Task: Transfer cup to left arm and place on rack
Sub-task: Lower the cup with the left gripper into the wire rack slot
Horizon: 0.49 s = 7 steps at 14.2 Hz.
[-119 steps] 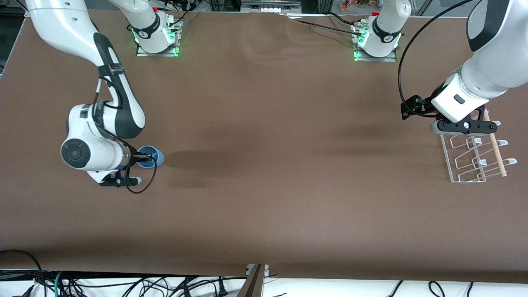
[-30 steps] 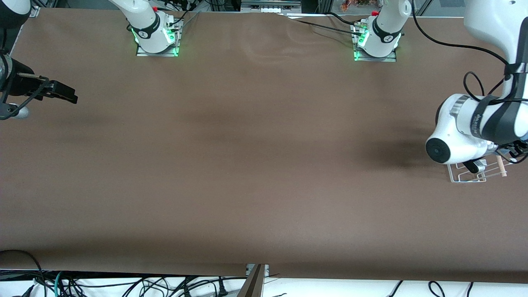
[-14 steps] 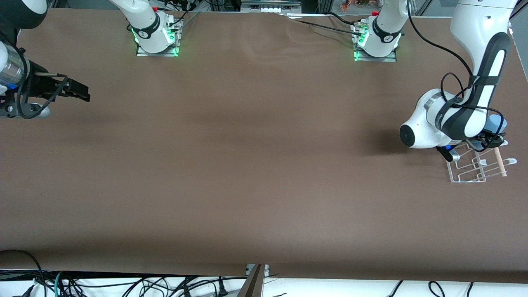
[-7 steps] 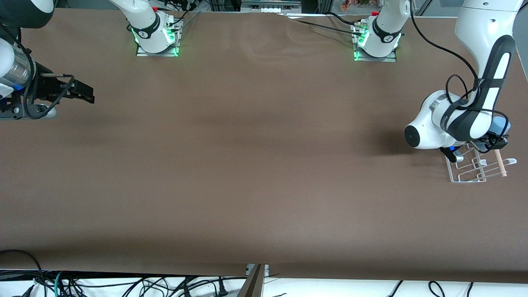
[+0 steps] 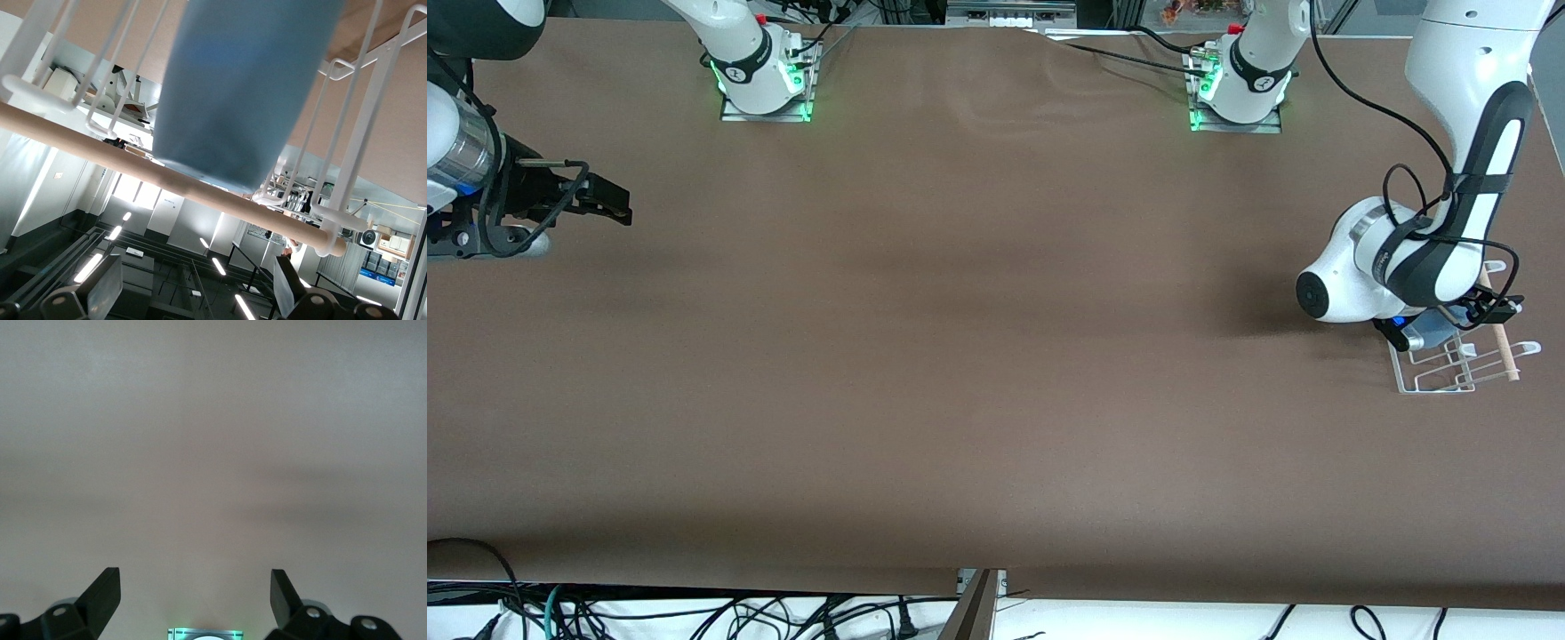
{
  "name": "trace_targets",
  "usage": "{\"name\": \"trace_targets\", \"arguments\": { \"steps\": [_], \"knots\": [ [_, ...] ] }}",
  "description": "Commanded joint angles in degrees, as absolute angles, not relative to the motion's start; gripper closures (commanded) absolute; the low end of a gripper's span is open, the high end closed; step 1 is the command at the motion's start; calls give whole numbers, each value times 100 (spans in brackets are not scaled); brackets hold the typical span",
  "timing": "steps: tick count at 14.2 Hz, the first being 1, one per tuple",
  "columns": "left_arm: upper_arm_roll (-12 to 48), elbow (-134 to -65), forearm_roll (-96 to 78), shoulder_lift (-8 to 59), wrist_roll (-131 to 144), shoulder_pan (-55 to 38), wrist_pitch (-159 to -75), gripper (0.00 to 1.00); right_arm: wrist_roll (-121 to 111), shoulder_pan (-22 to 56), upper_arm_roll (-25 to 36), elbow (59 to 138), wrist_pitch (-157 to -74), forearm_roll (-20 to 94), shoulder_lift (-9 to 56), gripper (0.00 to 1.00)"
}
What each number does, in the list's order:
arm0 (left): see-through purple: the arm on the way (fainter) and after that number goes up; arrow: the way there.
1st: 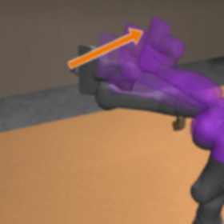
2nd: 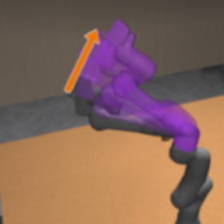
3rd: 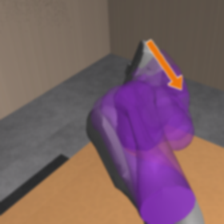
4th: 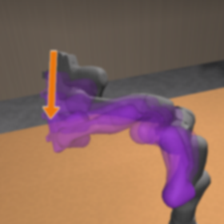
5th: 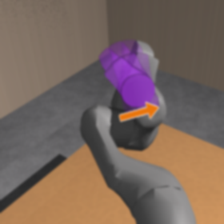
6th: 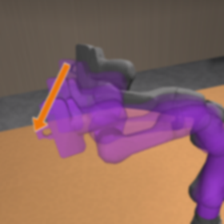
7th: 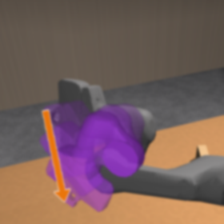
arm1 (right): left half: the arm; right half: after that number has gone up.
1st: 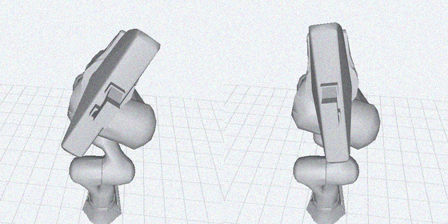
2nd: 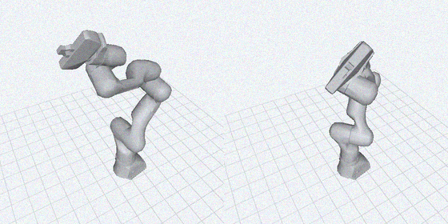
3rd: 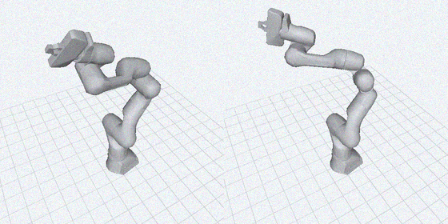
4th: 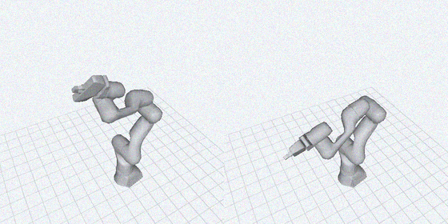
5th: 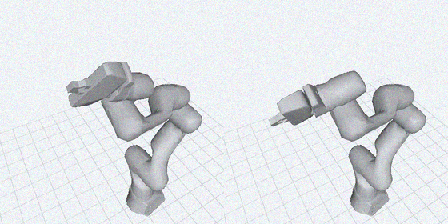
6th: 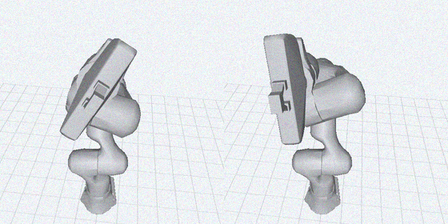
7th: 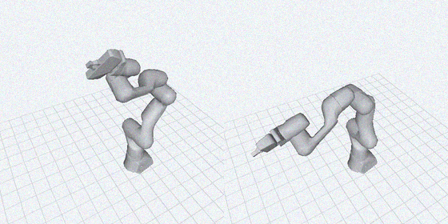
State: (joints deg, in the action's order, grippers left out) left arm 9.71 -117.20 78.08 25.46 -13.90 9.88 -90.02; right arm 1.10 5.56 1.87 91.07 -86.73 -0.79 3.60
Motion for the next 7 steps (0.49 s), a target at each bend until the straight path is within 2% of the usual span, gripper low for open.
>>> {"name": "trace_targets", "arguments": {
  "steps": [1, 7],
  "knots": [
    [993, -11725, 7989, 2496, -1301, 1002, -9009, 0, 106, 519, 246, 8974, -8648, 184, 413, 1],
    [1019, -11515, 7867, 2479, -1353, 958, -9009, 0, 105, 536, 237, 8974, -8640, 141, 413, 1]
  ]
}}
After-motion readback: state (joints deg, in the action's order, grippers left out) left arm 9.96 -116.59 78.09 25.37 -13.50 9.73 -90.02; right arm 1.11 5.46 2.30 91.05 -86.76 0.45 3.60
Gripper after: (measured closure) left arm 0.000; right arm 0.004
